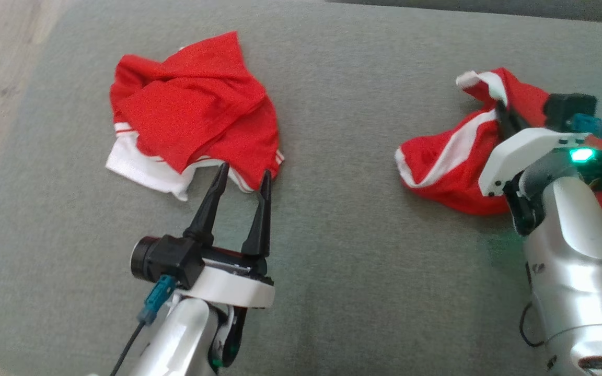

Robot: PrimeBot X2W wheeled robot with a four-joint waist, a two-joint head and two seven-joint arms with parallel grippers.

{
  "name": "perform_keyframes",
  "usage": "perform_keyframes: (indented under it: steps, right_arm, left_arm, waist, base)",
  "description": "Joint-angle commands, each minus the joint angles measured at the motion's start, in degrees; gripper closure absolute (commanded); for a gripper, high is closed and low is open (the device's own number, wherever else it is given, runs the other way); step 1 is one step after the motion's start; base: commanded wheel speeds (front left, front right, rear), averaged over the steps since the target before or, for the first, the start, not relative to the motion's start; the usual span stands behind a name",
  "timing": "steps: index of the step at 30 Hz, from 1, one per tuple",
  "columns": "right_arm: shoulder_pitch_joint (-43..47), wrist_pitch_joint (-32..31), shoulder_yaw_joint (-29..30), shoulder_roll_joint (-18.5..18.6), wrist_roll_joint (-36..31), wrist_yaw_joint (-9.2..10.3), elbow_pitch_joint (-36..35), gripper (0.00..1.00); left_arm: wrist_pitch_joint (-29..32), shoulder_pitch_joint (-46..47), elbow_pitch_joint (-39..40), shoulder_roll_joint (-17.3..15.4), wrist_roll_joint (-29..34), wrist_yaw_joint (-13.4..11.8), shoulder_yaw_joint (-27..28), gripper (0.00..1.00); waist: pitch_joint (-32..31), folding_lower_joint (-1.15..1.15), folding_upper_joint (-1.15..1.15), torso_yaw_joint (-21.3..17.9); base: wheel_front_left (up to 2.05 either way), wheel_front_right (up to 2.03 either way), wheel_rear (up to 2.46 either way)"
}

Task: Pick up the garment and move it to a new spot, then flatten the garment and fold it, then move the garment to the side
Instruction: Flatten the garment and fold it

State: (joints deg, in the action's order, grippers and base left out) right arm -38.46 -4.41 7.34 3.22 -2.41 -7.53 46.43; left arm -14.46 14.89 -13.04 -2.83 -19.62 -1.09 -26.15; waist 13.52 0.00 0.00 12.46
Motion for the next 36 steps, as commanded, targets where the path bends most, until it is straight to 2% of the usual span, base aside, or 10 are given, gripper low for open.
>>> perform_keyframes:
  steps: [1,5,9,15,16,17,25,31,36]
  right_arm:
    - [-0.66,3.55,-1.24,-0.34,2.08,0.04,-3.60,1.00]
    - [2.83,7.73,-1.02,-0.35,6.39,0.04,-6.84,1.00]
    - [10.11,11.39,0.23,-0.35,12.54,0.04,-12.11,1.00]
    - [21.70,13.35,1.60,-0.35,22.58,0.04,-18.27,0.98]
    - [23.26,13.42,1.49,-0.35,24.18,0.04,-18.59,0.23]
    - [24.60,13.20,1.36,-0.35,26.07,0.04,-18.47,0.00]
    - [27.44,14.85,1.43,-0.35,26.42,0.04,-21.22,0.00]
    - [28.09,16.35,0.36,-0.35,22.78,0.04,-30.08,0.00]
    - [30.37,16.31,-4.57,-0.35,19.76,0.04,-37.36,0.00]
  left_arm:
    - [-0.54,1.42,1.60,-0.05,0.63,-0.07,2.46,0.00]
    - [-0.54,0.66,1.67,-0.05,1.20,0.07,3.70,0.00]
    - [-0.54,-0.57,1.79,-0.05,1.91,0.35,5.72,0.00]
    - [-0.54,-1.86,1.94,-0.05,2.77,1.11,7.85,0.00]
    - [-0.54,-2.01,2.02,-0.05,2.83,1.17,8.08,0.00]
    - [-0.54,-2.11,2.02,-0.05,2.88,1.29,8.22,0.00]
    - [-0.54,-2.20,1.63,-0.05,3.09,1.74,8.54,0.00]
    - [-0.54,-1.91,1.84,-0.05,3.00,1.94,8.03,0.00]
    - [-0.54,-2.01,2.13,-0.05,2.78,1.99,7.86,0.00]
  waist:
    - [-1.41,0.00,0.00,-2.29]
    - [-2.68,0.00,0.00,-4.98]
    - [-4.21,0.00,0.00,-9.25]
    - [-5.60,0.00,0.00,-15.00]
    - [-5.67,0.00,0.00,-15.78]
    - [-5.74,0.00,0.00,-16.42]
    - [-6.19,0.00,0.00,-18.57]
    - [-6.22,0.00,0.00,-17.20]
    - [-6.11,0.00,0.00,-15.35]
  base:
    - [0.00,0.00,0.00]
    - [0.00,0.00,0.00]
    - [0.00,0.00,0.00]
    - [0.00,0.00,0.00]
    - [0.00,0.00,0.00]
    - [0.00,0.00,0.00]
    - [0.00,0.00,0.00]
    - [0.00,0.00,0.00]
    - [0.00,0.00,0.00]
